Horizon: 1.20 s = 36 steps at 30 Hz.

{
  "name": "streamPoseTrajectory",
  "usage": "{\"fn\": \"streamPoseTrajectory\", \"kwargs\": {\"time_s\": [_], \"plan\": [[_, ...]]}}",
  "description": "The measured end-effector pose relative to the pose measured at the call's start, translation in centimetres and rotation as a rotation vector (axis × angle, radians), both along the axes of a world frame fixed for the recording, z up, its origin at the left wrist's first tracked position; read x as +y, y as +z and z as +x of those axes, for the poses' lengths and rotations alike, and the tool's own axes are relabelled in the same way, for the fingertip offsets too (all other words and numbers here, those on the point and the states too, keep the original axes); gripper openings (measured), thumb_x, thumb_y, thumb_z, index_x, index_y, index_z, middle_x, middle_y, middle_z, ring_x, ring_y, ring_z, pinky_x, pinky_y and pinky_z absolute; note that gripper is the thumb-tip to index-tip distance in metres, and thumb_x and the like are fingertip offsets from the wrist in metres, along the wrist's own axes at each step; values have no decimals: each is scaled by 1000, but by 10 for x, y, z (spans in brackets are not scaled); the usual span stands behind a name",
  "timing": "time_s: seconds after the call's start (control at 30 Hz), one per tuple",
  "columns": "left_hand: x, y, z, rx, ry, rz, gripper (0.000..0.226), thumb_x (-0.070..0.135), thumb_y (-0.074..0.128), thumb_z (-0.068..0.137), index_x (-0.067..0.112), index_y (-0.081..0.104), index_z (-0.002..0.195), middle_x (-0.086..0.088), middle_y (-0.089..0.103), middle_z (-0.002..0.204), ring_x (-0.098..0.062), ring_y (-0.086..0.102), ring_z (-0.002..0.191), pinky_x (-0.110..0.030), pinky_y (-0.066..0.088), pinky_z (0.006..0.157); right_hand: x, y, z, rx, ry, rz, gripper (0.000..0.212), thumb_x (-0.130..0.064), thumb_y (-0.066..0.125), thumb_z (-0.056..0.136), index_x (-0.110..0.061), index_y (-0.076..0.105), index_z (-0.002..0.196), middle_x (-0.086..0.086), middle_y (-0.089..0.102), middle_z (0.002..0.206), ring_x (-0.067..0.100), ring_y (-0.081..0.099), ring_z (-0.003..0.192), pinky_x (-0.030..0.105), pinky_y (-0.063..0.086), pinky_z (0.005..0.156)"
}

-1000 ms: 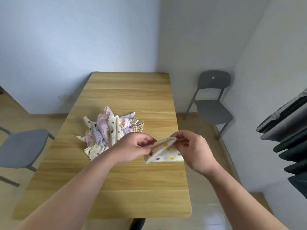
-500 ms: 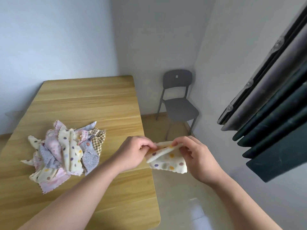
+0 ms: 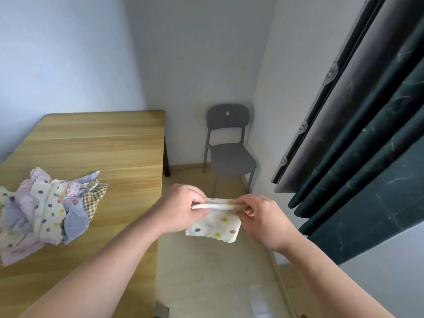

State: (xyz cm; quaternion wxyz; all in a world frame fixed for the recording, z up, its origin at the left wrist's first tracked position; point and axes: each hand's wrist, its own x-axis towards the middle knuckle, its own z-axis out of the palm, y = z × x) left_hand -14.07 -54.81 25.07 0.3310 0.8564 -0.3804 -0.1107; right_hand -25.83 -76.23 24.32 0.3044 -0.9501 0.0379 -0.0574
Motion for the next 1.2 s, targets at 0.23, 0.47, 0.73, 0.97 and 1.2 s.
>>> {"fn": "streamPoseTrajectory", "kwargs": {"time_s": [0.23, 0.47, 0.73, 0.97, 1.2], "plan": [[-30, -6, 49, 107, 237, -97, 22, 11, 84, 75, 32, 77, 74, 20, 71, 90, 0, 66, 73, -19, 52, 60, -36, -9, 71, -19, 144, -47, 20, -38, 63, 92, -19, 68, 90, -7, 60, 85, 13, 58, 80, 34, 52, 72], [-43, -21, 162, 89, 256, -107, 14, 27, 80, 83, 28, 78, 69, 19, 71, 90, -19, 66, 82, -34, 48, 78, -65, -21, 210, 1, 210, -102, 28, -47, 56, 93, -21, 63, 83, -9, 60, 82, 13, 58, 80, 37, 53, 72], [-62, -25, 314, 376, 575, -259, 13, 9, 82, 74, 20, 76, 73, -1, 70, 77, -17, 56, 56, -10, 43, 48, -77, -16, 383, 158, 184, 40, 23, -43, 67, 91, -24, 64, 80, -12, 68, 80, 5, 63, 77, 25, 52, 69], [-64, -46, 441, 554, 673, -376, 27, 7, 81, 77, 26, 71, 93, 2, 76, 85, -14, 64, 70, -27, 50, 66, -80, -41, 526, 245, 144, 362, 14, -31, 80, 85, -29, 67, 91, -7, 70, 82, 1, 60, 69, 13, 46, 64], [-64, -68, 559, 657, 843, -498, 17, 5, 77, 86, 11, 77, 101, -3, 76, 94, -15, 68, 84, -27, 55, 76, -83, -66, 687, 388, 239, 555, 6, -26, 77, 89, -27, 74, 94, -9, 75, 85, 9, 67, 82, 17, 50, 66]]}}
